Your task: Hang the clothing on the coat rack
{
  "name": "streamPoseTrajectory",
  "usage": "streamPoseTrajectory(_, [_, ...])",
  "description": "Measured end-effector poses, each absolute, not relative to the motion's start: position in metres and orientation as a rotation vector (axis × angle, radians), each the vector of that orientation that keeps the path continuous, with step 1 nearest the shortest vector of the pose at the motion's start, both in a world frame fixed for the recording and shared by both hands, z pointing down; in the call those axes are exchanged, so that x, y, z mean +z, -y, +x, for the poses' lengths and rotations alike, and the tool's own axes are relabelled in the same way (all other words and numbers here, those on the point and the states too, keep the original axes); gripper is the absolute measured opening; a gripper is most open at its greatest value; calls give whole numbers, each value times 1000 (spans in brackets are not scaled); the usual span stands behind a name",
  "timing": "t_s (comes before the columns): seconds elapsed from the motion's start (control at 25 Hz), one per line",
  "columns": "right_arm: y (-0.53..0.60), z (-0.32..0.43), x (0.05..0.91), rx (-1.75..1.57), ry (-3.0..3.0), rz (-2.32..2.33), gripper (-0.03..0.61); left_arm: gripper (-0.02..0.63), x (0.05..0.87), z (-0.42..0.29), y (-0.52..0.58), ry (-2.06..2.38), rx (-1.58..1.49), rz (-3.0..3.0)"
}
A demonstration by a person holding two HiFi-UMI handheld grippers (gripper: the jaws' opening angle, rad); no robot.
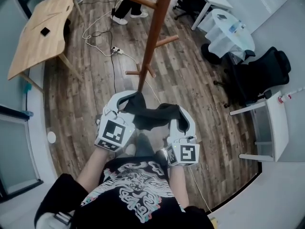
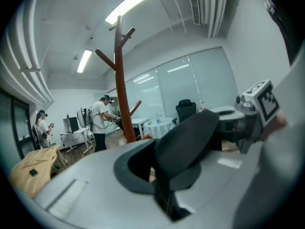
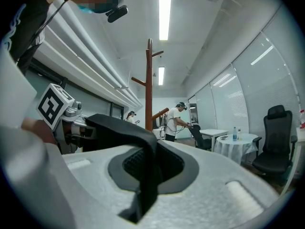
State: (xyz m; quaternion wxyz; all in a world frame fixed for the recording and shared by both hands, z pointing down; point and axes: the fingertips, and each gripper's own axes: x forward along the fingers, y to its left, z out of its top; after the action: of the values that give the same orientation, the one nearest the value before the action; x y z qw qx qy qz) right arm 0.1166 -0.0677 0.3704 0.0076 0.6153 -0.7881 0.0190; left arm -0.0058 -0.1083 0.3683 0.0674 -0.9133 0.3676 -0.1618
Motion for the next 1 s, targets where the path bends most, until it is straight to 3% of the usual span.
streamPoseTrajectory(1.0, [149,113,340,69,2668,1732,22,-5,343,-6,174,-1136,-487,-2774])
